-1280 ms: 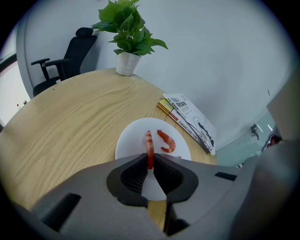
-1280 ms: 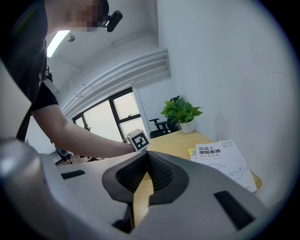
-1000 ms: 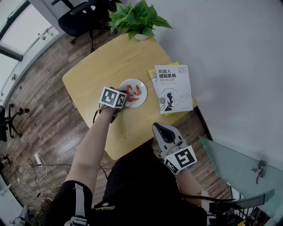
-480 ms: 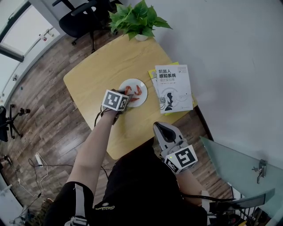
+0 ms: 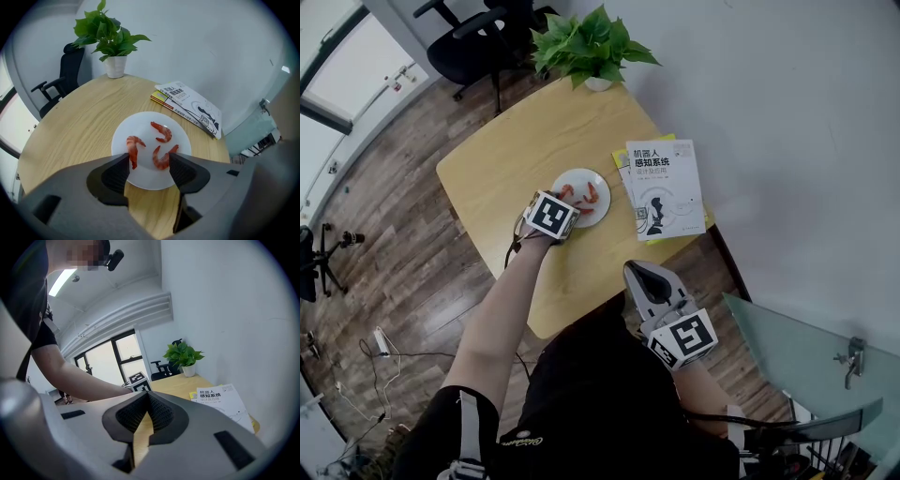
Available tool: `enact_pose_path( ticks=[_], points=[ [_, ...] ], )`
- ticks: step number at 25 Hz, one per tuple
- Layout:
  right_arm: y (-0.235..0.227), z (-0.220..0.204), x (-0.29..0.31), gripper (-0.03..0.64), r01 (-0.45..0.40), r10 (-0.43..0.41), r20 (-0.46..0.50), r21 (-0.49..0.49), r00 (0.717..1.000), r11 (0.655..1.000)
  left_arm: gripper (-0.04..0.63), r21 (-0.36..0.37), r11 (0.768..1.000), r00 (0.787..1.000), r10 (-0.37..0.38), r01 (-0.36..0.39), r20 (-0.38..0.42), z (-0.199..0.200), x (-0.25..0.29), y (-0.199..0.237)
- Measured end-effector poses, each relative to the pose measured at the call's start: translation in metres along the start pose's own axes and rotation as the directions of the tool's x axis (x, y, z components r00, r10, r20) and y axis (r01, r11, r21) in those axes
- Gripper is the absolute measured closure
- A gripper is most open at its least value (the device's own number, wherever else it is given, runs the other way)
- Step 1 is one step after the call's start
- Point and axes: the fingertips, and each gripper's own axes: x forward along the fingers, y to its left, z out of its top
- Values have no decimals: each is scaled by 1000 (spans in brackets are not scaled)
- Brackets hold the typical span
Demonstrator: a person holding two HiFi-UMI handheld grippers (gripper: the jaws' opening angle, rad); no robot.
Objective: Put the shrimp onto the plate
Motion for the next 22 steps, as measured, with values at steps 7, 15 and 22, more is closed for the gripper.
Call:
enact_pose_path(
  ticks=[7, 15, 22],
  points=[
    [2, 2, -4, 614, -4, 4, 4, -6, 1000, 1000, 223, 107, 994, 1000, 19, -21, 13, -8, 4, -10],
    [4, 3, -7, 614, -15, 15, 10, -15, 1000, 1000, 215, 48, 998, 996, 32, -36, 89, -7, -10, -6],
    [11, 13, -6, 614, -34, 35, 30, -36, 999, 999, 218, 6, 1000, 992, 8, -9, 130, -5, -29, -20]
  ],
)
